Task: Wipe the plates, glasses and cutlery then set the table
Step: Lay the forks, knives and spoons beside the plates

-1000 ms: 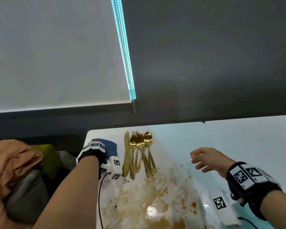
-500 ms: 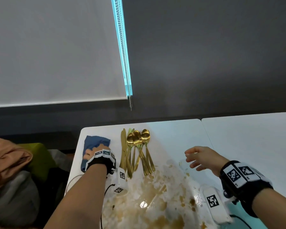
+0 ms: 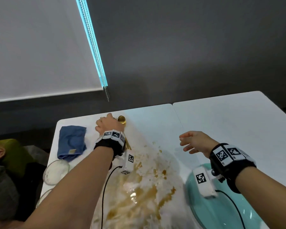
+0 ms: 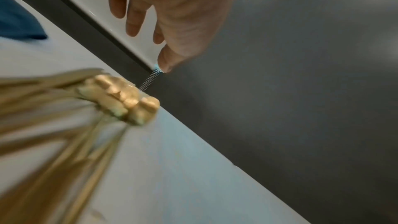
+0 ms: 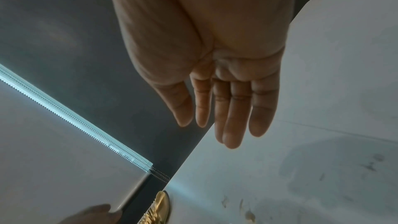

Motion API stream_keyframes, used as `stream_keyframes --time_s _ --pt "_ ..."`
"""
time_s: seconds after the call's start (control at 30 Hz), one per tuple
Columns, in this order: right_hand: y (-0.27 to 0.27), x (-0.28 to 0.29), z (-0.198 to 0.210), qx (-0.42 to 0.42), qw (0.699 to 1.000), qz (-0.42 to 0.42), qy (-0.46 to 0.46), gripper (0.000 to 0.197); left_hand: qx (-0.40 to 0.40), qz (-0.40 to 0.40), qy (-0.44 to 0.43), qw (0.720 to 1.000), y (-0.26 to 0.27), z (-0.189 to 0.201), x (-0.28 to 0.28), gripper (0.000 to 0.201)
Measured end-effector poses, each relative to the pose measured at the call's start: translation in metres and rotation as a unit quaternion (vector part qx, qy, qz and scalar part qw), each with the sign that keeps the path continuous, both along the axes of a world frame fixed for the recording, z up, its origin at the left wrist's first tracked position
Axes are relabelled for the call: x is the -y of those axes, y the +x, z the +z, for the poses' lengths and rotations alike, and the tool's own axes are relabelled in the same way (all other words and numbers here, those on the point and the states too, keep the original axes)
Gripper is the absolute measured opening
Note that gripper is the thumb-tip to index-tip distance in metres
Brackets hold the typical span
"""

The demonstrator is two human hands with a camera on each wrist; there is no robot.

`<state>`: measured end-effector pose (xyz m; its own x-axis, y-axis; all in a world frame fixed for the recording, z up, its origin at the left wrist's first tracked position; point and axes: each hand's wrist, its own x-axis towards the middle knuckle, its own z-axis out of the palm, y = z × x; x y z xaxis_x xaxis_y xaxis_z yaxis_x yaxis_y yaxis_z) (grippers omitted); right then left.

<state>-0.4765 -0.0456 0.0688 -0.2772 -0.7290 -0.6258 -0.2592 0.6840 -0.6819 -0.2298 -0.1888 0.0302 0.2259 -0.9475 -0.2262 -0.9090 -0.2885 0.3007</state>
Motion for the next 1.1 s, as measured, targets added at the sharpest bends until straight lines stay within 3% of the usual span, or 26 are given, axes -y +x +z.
stream_keyframes --time_s 0.2,0.4,0.57,0.67,0.8,0.87,1.0,1.1 --pt "-0.047 -0.047 -0.002 -0.029 0.999 -0.012 -0.011 0.008 -0.069 -0.107 0.008 0.992 -0.083 0.013 -0.086 0.047" --pt "-0.103 -0.123 -0.029 -0.104 0.993 -0.036 0.044 0.021 -0.178 -0.178 0.176 0.952 -0.138 -0.015 -0.173 0.057" --pt "-0.128 -0.171 -0.051 -0.21 0.972 -0.04 0.096 0.042 -0.12 -0.17 0.233 0.95 -0.156 -0.031 -0.214 0.054" --pt "-0.134 -0.193 -0.062 -0.226 0.964 -0.049 0.132 0.051 -0.083 -0.164 0.25 0.951 -0.163 -0.031 -0.226 0.019" --pt "-0.135 -0.211 -0.076 -0.183 0.967 -0.084 0.155 0.058 -0.072 -0.157 0.263 0.949 -0.169 -0.043 -0.235 0.033" --pt "-0.134 -0.216 -0.081 -0.16 0.97 -0.094 0.158 0.054 -0.078 -0.152 0.281 0.944 -0.172 -0.052 -0.236 0.033" --pt "-0.134 -0.221 -0.093 -0.117 0.979 -0.123 0.116 0.023 -0.105 -0.157 0.289 0.939 -0.171 -0.064 -0.236 0.035" --pt "-0.137 -0.223 -0.102 -0.078 0.98 -0.158 0.086 0.011 -0.153 -0.136 0.29 0.935 -0.168 -0.06 -0.24 0.033"
